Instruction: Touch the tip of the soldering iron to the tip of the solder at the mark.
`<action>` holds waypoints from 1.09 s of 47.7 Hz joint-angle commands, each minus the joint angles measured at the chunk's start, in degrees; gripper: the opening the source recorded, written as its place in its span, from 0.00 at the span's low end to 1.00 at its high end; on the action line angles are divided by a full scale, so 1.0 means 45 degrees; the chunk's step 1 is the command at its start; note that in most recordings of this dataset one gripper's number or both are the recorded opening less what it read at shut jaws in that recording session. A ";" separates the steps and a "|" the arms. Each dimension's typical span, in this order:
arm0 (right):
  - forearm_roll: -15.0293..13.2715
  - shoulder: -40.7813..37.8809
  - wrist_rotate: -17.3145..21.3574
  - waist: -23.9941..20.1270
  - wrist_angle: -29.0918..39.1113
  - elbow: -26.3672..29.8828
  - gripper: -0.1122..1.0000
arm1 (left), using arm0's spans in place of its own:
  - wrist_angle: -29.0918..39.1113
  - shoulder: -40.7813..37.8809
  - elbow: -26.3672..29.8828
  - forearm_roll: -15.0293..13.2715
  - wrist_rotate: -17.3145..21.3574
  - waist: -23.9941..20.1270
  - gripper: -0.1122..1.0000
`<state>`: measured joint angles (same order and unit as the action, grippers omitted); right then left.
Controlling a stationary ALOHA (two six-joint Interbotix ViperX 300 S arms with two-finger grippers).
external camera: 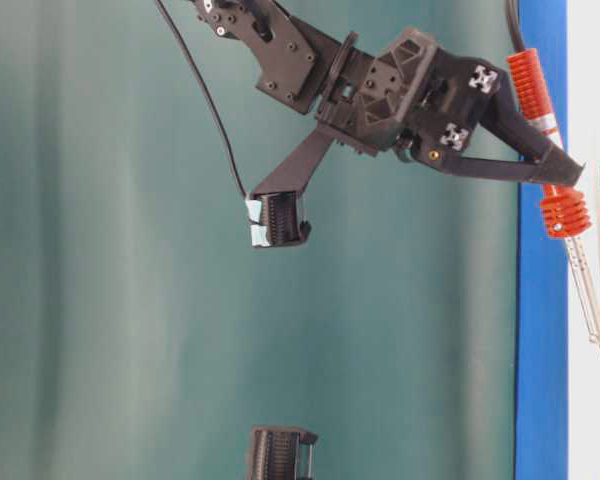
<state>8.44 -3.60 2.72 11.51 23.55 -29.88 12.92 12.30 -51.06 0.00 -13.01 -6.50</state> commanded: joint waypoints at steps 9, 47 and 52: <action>-0.0020 0.0137 0.0020 -0.0059 -0.0020 0.0312 0.16 | -0.0039 0.0059 0.0293 0.0020 0.0020 0.0000 0.13; -0.0020 0.0137 0.0020 -0.0137 -0.0078 0.0312 0.16 | 0.0039 0.0000 0.0391 0.0020 0.0000 0.0000 0.13; -0.0020 0.0117 0.0020 -0.0137 -0.0078 0.0332 0.16 | 0.0039 -0.0020 0.0391 0.0020 0.0000 0.0000 0.13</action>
<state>8.44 -3.69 2.72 10.99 23.55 -29.79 13.27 11.78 -50.45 0.00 -13.01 -6.50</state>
